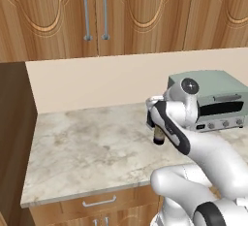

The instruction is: Move the drinks to the dining counter.

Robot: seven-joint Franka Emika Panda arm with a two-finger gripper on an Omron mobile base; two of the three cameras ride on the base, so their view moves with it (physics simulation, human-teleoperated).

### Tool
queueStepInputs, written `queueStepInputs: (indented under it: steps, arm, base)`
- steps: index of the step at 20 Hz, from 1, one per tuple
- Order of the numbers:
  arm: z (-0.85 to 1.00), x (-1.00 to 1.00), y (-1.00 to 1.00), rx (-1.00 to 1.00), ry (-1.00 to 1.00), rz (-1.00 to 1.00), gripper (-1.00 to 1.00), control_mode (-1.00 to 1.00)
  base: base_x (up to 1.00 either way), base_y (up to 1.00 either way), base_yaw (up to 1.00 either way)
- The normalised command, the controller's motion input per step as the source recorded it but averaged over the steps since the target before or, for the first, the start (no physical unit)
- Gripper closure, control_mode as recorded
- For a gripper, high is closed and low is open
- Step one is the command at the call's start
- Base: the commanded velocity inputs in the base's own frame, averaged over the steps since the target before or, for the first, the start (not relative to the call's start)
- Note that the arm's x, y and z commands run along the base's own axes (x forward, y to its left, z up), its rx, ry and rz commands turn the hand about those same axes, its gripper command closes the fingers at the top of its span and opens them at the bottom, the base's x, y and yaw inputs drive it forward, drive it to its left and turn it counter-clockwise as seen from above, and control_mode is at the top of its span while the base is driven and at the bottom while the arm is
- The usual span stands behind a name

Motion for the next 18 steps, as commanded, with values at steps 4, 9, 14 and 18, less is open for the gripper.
queueStepInputs:
  steps: [4, 9, 14, 18]
  arm:
    - [0.00, 0.27, -0.03, 0.00, 0.00, 0.00, -1.00, -1.00]
    - [-0.09, 0.23, -0.01, 0.00, 0.00, 0.00, -1.00, -1.00]
    - [-0.14, 0.10, -0.02, 0.00, 0.00, 0.00, -1.00, -1.00]
    - [-0.07, 0.04, -0.02, 0.00, 0.00, 0.00, -1.00, -1.00]
  base:
    - [0.00, 0.00, 0.00]
    - [0.00, 0.00, 0.00]
    - [0.00, 0.00, 0.00]
    - [0.00, 0.00, 0.00]
